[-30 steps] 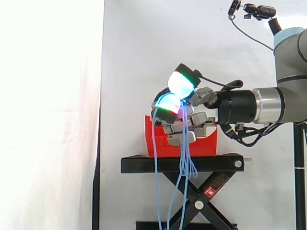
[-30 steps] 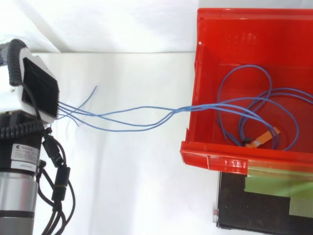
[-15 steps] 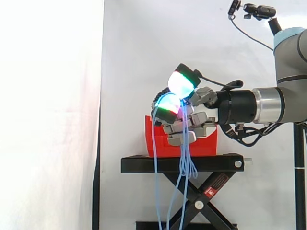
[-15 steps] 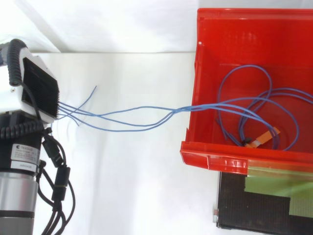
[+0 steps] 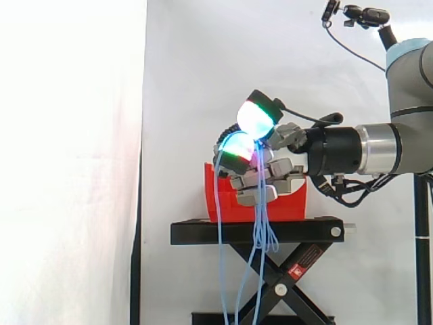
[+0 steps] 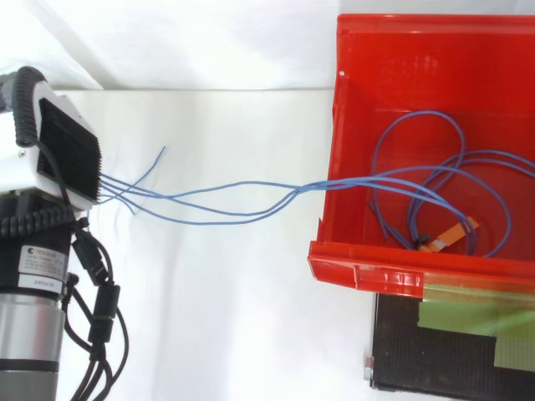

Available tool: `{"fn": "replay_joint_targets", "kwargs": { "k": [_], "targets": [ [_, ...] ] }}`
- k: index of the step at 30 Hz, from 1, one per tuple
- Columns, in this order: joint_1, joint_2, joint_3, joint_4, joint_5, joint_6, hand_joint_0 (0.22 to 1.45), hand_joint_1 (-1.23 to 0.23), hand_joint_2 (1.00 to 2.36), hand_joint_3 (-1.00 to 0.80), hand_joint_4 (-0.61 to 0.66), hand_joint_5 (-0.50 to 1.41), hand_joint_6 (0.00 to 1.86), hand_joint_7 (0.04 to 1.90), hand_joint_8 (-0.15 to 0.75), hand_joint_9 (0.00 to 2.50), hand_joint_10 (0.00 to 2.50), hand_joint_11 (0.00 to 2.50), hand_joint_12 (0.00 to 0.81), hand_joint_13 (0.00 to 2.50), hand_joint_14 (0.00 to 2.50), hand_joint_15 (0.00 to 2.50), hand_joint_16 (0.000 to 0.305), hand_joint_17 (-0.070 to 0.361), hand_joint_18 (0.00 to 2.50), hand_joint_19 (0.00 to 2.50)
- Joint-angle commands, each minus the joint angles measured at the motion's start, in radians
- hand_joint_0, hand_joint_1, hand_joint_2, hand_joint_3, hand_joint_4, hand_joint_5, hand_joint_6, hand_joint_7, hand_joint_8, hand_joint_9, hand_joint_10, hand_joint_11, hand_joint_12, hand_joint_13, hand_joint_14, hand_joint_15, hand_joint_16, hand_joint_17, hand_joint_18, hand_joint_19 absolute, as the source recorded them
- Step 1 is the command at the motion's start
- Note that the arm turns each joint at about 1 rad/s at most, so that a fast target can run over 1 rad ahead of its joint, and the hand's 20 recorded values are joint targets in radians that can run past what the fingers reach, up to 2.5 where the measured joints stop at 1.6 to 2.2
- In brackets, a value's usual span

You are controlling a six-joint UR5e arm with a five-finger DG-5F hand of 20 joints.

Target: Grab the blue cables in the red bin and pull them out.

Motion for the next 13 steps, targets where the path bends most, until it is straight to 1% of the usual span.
{"fn": "replay_joint_targets", "kwargs": {
  "k": [1,13],
  "targets": [
    [0.000,0.000,0.000,0.000,0.000,-0.001,1.03,-0.96,1.00,-1.00,0.19,0.57,1.45,0.14,0.287,0.76,2.50,0.46,0.315,1.07,2.50,0.49,0.036,0.082,1.24,1.22],
    [0.000,0.000,0.000,0.000,0.000,-0.001,1.03,-0.96,1.00,-1.00,0.19,0.57,1.45,0.14,0.288,0.75,2.50,0.46,0.318,1.07,2.50,0.50,0.035,0.079,1.24,1.24]
  ]
}}
